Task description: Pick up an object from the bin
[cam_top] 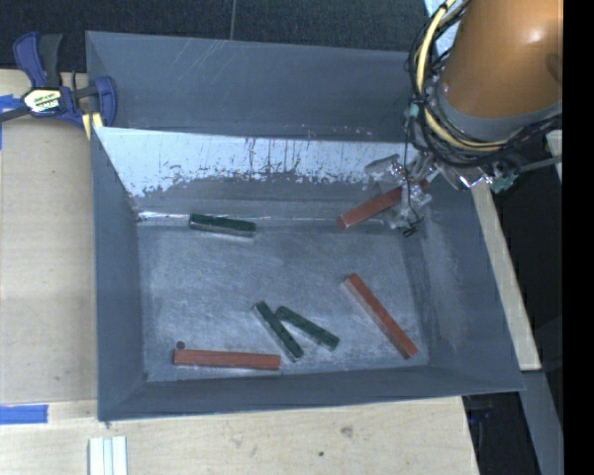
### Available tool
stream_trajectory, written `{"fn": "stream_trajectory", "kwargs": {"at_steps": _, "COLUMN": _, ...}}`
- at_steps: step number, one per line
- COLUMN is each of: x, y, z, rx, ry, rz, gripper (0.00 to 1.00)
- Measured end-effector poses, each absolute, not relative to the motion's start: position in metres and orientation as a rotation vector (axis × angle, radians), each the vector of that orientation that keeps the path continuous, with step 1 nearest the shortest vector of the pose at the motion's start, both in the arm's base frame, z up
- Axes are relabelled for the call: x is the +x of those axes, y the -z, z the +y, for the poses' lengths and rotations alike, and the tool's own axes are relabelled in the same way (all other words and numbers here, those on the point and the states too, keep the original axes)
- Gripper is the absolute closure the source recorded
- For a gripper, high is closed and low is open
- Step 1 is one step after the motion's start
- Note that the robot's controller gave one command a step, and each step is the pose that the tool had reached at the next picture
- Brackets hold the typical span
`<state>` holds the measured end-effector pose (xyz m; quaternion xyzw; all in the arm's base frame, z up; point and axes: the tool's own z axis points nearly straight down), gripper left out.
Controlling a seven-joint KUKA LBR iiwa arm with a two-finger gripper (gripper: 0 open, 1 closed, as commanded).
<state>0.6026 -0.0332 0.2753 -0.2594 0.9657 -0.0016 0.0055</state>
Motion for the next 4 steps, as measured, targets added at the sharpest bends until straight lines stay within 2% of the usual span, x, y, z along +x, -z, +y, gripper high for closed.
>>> {"fn": "stream_trajectory", "kwargs": {"at_steps": 1, "x": 0.601, "y": -0.272, "z": -0.033, "rx": -0.810, "ry": 0.000, "rz": 3.031, "gripper": 0.00}}
{"fn": "stream_trajectory", "kwargs": {"at_steps": 2, "x": 0.552, "y": -0.174, "z": 0.007, "rx": -0.551, "ry": -0.004, "rz": 3.098, "gripper": 0.00}}
{"fn": "stream_trajectory", "kwargs": {"at_steps": 3, "x": 0.576, "y": -0.076, "z": 0.002, "rx": -1.003, "ry": -0.001, "rz": 2.980, "gripper": 0.00}}
{"fn": "stream_trajectory", "kwargs": {"at_steps": 4, "x": 0.578, "y": -0.080, "z": 0.002, "rx": -0.997, "ry": 0.001, "rz": 2.977, "gripper": 1.00}}
